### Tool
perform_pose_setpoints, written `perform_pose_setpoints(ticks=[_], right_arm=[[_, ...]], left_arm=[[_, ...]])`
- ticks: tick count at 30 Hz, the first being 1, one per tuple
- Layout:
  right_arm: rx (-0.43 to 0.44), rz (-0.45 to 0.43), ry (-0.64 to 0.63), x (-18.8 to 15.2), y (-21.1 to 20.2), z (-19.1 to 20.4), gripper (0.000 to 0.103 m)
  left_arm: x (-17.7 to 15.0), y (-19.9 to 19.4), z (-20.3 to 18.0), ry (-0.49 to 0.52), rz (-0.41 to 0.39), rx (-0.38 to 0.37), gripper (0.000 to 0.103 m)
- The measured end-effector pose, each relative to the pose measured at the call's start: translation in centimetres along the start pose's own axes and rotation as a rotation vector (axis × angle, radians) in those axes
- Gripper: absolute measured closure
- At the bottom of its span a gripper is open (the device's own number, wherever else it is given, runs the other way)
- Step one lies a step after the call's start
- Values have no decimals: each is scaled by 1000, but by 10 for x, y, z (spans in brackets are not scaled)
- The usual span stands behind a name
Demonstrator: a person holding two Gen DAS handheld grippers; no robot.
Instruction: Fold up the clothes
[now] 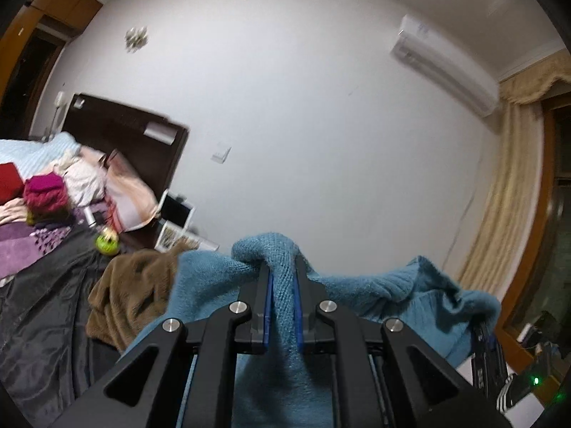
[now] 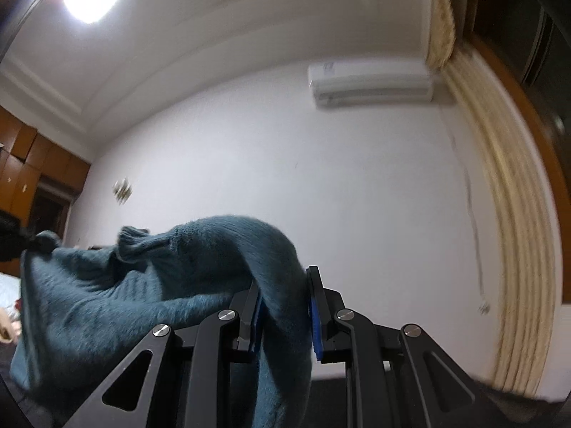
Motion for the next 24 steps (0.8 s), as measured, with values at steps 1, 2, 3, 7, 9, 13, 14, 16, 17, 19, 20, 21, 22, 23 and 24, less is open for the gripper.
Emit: perform_pose_setpoints(ticks=[1, 2, 3, 7, 9, 13, 14, 16, 17, 19, 20, 21, 22, 23, 24], right_arm=[[-18, -32, -4, 14, -5, -5, 82], [-36, -64, -9, 28, -9, -10, 82], [-61, -100, -13, 43, -15, -15, 82], [-63, -130, -20, 57, -31, -22, 82], [2, -81, -16, 44, -29, -19, 82], [131, 17, -9, 20, -28, -13, 68], [163, 41, -7, 14, -28, -11, 31], [227, 91, -3, 2, -28, -8, 0], [260, 115, -1, -4, -29, -7, 0], [324, 164, 3, -16, -30, -4, 0], [356, 189, 5, -22, -31, -3, 0], [385, 214, 6, -30, -31, -2, 0], [411, 239, 2, -40, -31, -2, 0], [450, 260, -2, -47, -30, -1, 0], [489, 281, -6, -53, -29, 0, 0]], left_arm=[[4, -8, -6, -1, -19, -15, 92], [9, -17, -13, -1, -42, -31, 92], [15, -27, -20, 1, -69, -47, 92], [25, -52, -51, 26, -112, -114, 92], [21, -52, -61, 41, -89, -121, 92], [12, -44, -53, 57, -78, -71, 92], [11, -47, -51, 60, -79, -61, 92], [11, -54, -50, 73, -88, -40, 92], [11, -57, -48, 79, -92, -31, 92], [13, -59, -43, 91, -100, -16, 92], [13, -60, -41, 98, -103, -9, 92], [14, -62, -40, 104, -104, -2, 92], [14, -63, -39, 111, -105, 5, 92], [14, -63, -37, 116, -105, 12, 92], [14, -62, -34, 115, -102, 16, 92]])
Point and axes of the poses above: each gripper's, at about its wrist camera, not at the fingertips, and y roughly the way its jaws point, z to its left, x to its top, the point moved 8 cm from there along y, roughly the way its jaws point, and after that the axes turned 4 degrees about -y, right-handed, at the moved point
